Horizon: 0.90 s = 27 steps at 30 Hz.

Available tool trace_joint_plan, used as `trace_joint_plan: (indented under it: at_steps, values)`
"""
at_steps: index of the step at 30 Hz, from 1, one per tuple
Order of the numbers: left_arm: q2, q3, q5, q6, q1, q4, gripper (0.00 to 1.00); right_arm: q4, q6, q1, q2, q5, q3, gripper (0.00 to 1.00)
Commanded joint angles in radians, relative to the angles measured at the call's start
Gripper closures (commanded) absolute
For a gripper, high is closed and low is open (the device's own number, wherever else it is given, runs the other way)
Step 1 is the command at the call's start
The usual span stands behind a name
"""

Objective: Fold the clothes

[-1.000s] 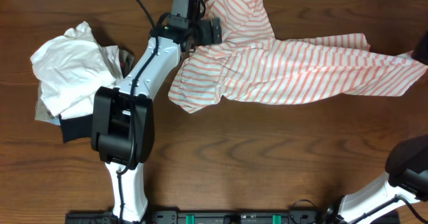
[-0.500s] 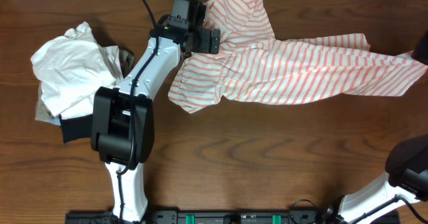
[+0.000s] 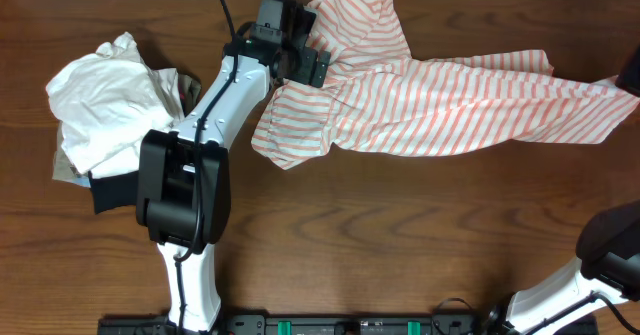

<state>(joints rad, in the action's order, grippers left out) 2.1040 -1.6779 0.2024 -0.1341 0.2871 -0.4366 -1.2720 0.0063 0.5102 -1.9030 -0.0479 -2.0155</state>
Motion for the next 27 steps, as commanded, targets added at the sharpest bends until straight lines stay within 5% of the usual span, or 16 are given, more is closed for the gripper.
trace_joint_plan:
  at_steps: [1, 7, 24, 27]
  values:
    - [0.012, 0.005, 0.01, -0.109, -0.002, 0.0, 0.02, 0.0, -0.003, 0.006, 0.003, 0.014, 0.002, 0.99]
    - [0.05, 0.005, 0.086, -0.228, -0.002, 0.037, 0.02, -0.001, -0.003, 0.006, 0.003, 0.014, 0.002, 0.99]
    - [0.137, 0.005, 0.136, -0.233, 0.022, 0.071, 0.0, -0.002, -0.003, 0.006, 0.003, 0.014, 0.002, 0.99]
    - [0.137, 0.005, 0.164, -0.236, 0.032, 0.072, 0.16, -0.001, -0.003, 0.006, 0.003, 0.014, 0.002, 0.99]
